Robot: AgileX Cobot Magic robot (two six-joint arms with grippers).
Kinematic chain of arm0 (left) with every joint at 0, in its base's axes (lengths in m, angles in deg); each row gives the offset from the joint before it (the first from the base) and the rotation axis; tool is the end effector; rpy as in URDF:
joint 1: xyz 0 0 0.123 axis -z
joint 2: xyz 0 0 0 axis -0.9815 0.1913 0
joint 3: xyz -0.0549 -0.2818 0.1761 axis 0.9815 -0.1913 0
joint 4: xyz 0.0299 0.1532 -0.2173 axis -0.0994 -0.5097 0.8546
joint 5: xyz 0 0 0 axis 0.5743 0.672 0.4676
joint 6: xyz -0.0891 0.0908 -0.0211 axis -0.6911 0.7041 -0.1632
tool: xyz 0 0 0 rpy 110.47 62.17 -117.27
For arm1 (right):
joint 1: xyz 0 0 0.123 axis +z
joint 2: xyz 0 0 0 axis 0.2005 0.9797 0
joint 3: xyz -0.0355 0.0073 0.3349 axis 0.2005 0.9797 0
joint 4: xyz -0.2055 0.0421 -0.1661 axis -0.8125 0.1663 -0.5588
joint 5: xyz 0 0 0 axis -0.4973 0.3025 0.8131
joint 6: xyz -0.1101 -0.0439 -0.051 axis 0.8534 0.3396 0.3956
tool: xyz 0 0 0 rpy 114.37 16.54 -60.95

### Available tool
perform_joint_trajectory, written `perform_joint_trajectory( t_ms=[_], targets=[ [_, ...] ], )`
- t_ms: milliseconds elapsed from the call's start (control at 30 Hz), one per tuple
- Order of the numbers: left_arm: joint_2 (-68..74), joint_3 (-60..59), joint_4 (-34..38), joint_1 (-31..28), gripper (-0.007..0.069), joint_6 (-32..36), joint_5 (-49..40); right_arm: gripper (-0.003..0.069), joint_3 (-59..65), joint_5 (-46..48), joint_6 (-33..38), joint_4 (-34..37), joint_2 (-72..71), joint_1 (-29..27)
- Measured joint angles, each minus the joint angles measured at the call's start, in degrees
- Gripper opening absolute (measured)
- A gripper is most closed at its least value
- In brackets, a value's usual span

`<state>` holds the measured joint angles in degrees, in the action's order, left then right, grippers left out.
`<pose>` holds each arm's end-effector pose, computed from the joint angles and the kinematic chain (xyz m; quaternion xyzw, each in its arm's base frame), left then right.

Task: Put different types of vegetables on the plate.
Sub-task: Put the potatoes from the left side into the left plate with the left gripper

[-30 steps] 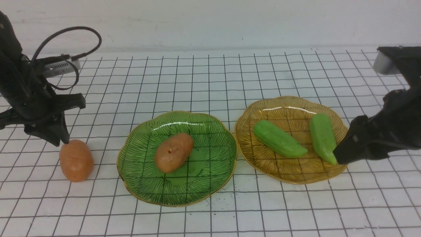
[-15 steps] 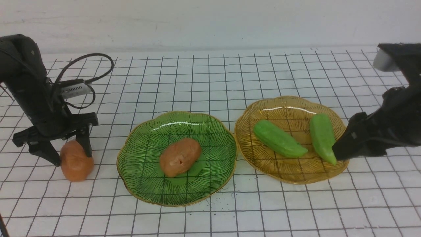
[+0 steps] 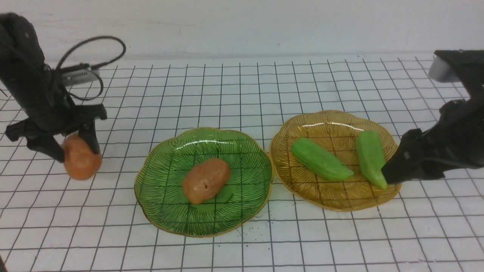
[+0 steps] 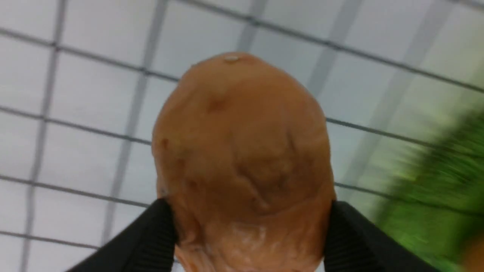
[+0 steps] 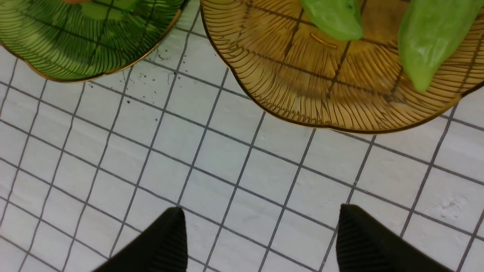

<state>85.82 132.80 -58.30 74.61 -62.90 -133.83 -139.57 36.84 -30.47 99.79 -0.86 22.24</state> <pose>0.4400 0.0211 0.2613 -0.1240 0.9880 -0.0522 0.0765 0.2513 0.0913 0.3361 -0.1756 0.9577 0.1721 0.1493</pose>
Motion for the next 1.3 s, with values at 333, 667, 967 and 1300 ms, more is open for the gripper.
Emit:
perform_joint_trajectory(
  t_ms=[333,667,967,1300],
  targets=[
    [2.42,0.37,4.96,14.86,0.0452,9.99,-0.84,0.0482,0.0,0.02,0.0,0.29,0.0,0.0],
    [5.59,0.37,-0.98,18.17,0.0475,10.03,-0.88,0.0363,0.05,3.08,3.83,1.9,-1.3,0.0],
    [5.3,0.37,-1.11,18.17,0.0605,9.95,-0.88,0.0006,6.64,3.33,1.68,1.95,-18.96,0.0],
    [5.3,0.37,-1.85,18.17,0.0527,10.47,-0.88,-0.0013,29.8,-14.34,3.82,1.89,-53.8,0.0]
  ],
)
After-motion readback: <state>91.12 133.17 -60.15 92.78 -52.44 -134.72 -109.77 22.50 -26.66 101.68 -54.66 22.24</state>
